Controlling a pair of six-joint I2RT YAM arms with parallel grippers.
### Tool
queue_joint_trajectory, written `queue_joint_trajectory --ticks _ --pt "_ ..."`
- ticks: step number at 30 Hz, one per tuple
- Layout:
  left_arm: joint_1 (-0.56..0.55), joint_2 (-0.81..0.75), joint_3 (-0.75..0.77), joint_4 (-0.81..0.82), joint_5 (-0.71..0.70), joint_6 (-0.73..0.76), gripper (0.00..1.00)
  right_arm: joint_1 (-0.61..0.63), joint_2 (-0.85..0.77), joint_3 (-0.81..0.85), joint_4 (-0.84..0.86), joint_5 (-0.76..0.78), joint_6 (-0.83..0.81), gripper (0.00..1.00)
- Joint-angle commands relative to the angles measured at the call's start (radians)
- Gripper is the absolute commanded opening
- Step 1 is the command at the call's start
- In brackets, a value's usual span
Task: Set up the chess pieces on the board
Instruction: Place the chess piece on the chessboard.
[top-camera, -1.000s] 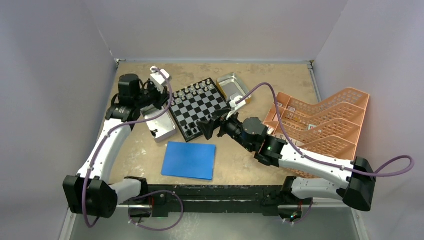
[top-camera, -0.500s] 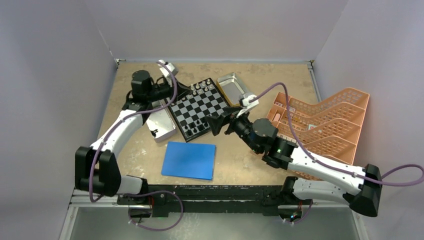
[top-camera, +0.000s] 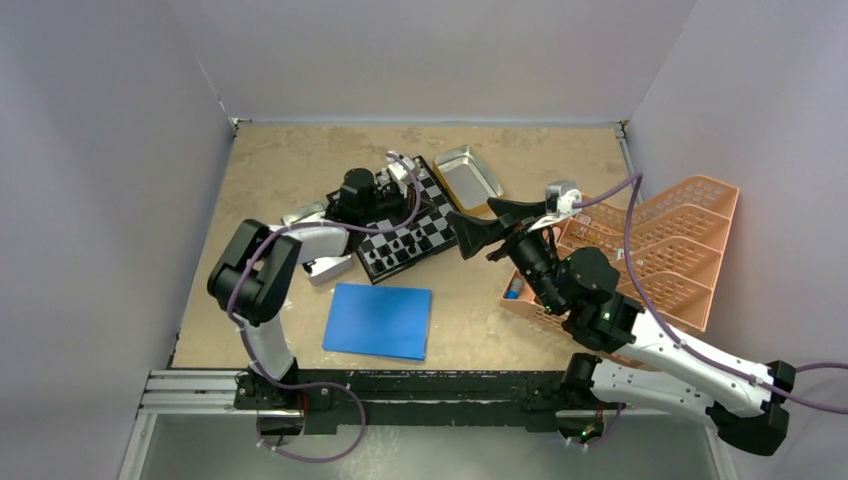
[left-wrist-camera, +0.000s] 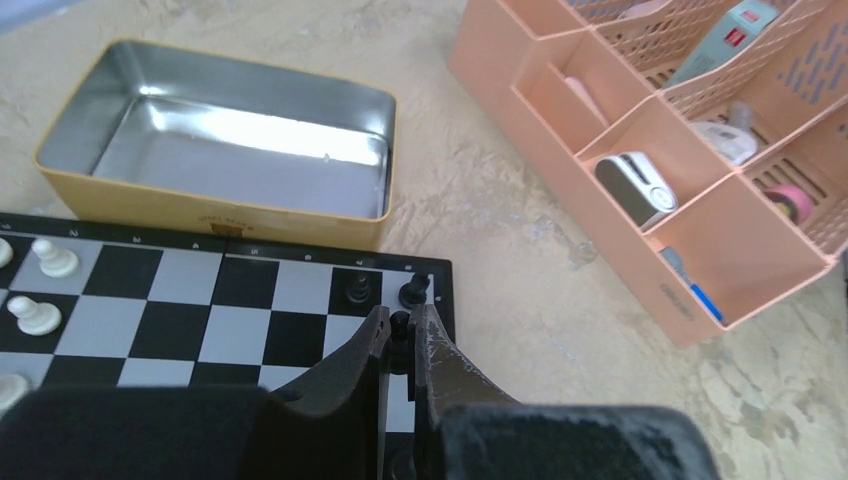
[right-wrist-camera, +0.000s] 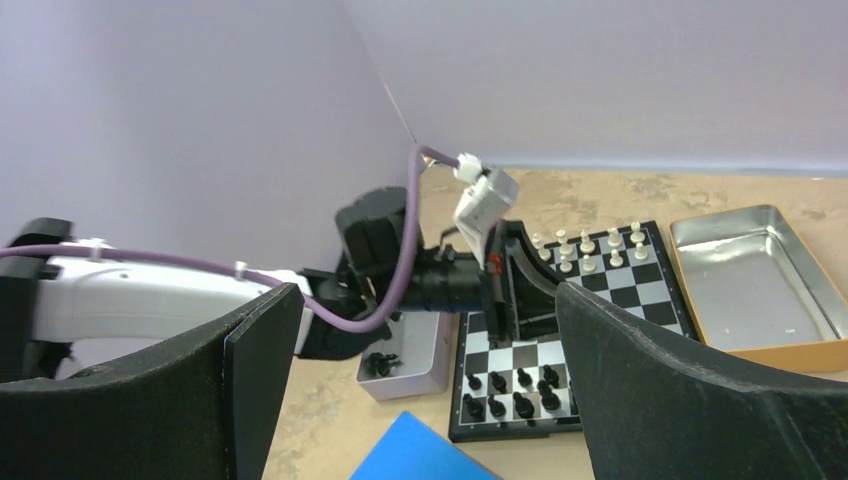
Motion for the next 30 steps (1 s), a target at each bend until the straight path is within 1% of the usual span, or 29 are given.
queue_joint_trajectory --ticks 1,8,30 --pt "-0.020 0.068 0.023 0.159 -0.057 0.002 0.00 0.006 -0.039 0.011 0.013 0.036 -0.009 0.99" --pt "-0.025 0.154 0.051 0.161 -0.059 0.042 0.00 0.006 -0.050 0.014 -0.008 0.042 -0.022 0.98" --pt "-0.037 0.275 0.155 0.098 -0.028 0.083 0.04 0.006 -0.046 0.014 -0.005 0.054 -0.014 0.99"
